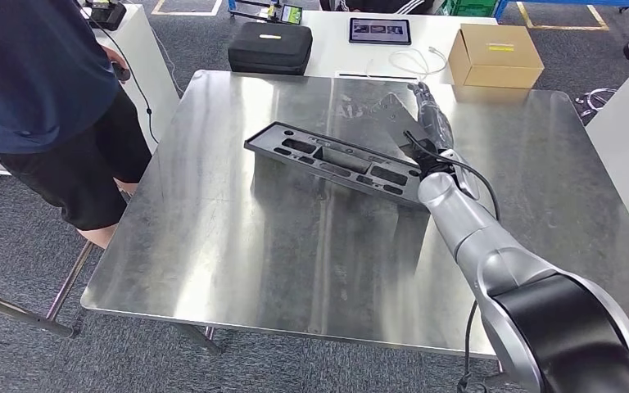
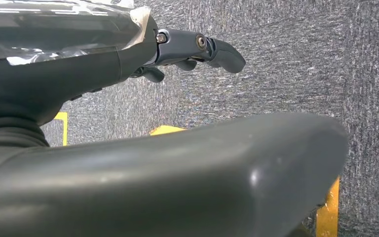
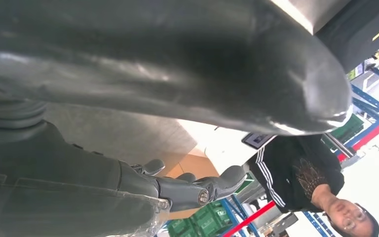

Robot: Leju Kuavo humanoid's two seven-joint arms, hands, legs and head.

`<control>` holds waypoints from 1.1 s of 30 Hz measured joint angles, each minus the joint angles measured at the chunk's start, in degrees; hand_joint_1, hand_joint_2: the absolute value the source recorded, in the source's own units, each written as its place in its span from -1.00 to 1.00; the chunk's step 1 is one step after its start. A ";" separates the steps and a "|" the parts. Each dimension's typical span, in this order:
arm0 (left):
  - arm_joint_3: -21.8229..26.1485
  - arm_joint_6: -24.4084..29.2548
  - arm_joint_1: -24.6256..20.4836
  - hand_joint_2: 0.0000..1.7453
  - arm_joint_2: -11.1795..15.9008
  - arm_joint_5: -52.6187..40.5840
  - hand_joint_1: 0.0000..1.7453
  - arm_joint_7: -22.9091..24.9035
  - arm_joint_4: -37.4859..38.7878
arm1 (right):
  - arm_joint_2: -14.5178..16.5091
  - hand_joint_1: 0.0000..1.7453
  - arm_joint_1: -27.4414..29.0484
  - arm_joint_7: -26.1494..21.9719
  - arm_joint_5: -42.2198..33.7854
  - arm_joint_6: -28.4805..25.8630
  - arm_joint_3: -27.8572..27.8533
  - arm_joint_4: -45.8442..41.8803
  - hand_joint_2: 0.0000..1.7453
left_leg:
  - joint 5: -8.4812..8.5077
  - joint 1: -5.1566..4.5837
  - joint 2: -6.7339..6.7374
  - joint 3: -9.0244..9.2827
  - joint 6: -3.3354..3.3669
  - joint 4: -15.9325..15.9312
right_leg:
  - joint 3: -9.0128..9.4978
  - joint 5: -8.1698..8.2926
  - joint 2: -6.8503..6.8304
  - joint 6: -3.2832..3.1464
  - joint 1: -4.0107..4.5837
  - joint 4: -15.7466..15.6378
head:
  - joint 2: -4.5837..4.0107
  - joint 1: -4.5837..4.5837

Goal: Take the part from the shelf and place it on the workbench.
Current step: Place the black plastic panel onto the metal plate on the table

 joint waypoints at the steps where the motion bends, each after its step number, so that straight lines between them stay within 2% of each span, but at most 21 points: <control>1: 0.00 0.00 0.00 -1.00 0.00 0.00 -1.00 0.00 0.00 | 0.03 -1.00 -0.02 -0.02 0.00 0.00 0.00 -0.02 -1.00 | 0.00 0.00 0.00 0.01 0.00 0.00 | 0.01 0.00 0.00 0.00 0.00 0.00 | 0.00 0.00; 11: 0.00 0.00 0.00 -1.00 0.01 0.05 -1.00 0.00 0.00 | 0.22 -1.00 -0.08 -0.42 0.10 0.17 0.00 -0.11 -1.00 | 0.00 -0.01 0.00 0.04 0.00 0.01 | 0.03 0.00 0.00 0.00 -0.01 0.00 | 0.00 -0.01; 15: 0.00 0.02 -0.01 -1.00 0.00 0.24 -1.00 0.13 0.00 | 0.93 -1.00 -0.32 -2.70 0.67 1.60 0.00 -0.33 -1.00 | 0.00 0.00 0.01 0.05 0.00 0.00 | 0.03 0.00 0.02 0.00 0.00 0.00 | 0.00 -0.01; 18: 0.01 0.08 -0.01 -1.00 -0.03 0.48 -1.00 0.56 0.00 | 2.16 -1.00 -0.46 -5.98 -1.66 5.19 -0.39 -1.22 -1.00 | 0.00 0.01 0.02 0.06 0.00 0.00 | 0.03 0.00 0.01 0.00 0.02 0.00 | 0.00 -0.01; 21: 0.11 0.10 -0.01 -1.00 -0.05 0.95 -1.00 1.17 0.00 | 3.86 -1.00 -0.44 -12.16 -8.64 14.99 -2.30 -2.95 -1.00 | 0.00 0.02 0.02 0.07 0.00 0.00 | 0.04 0.00 0.02 0.00 0.04 0.01 | 0.00 -0.01; 24: 0.26 0.22 -0.02 -1.00 -0.05 1.49 -1.00 1.49 0.00 | 5.66 -1.00 0.39 -17.31 -21.19 33.32 -5.02 -6.47 -1.00 | 0.00 0.03 0.02 0.09 -0.01 -0.01 | 0.04 0.00 0.02 -0.01 0.06 0.01 | 0.00 -0.01; 26: 0.39 0.38 -0.03 -1.00 -0.08 1.90 -1.00 1.53 0.00 | 6.37 -1.00 2.35 -18.21 -30.24 44.60 -5.78 -10.71 -1.00 | 0.00 0.04 -0.05 0.12 -0.01 -0.01 | 0.06 -0.02 -0.02 -0.02 0.08 0.00 | 0.00 -0.01; 27: 0.49 0.51 -0.02 -1.00 -0.10 2.09 -1.00 1.51 0.00 | 6.44 -1.00 3.99 -18.17 -34.38 48.51 -5.50 -13.52 -1.00 | -0.01 0.04 -0.08 0.12 -0.02 -0.01 | 0.07 -0.03 -0.04 -0.03 0.09 0.00 | 0.00 0.00; 30: 0.84 1.02 -0.02 -1.00 -0.28 2.73 -1.00 1.33 0.00 | 5.44 -1.00 10.49 -18.44 -43.32 53.63 -2.51 -23.40 -1.00 | -0.03 0.03 -0.09 0.13 -0.04 -0.02 | 0.09 -0.04 -0.06 -0.03 0.08 -0.01 | 0.00 0.00; 33: 1.26 1.44 0.00 -1.00 -0.43 3.26 -1.00 1.30 0.00 | 2.71 -1.00 18.52 -22.23 -44.71 54.08 2.55 -33.88 -1.00 | -0.07 0.01 -0.08 0.12 -0.06 -0.02 | 0.13 -0.04 -0.06 -0.03 0.05 -0.08 | 0.00 0.00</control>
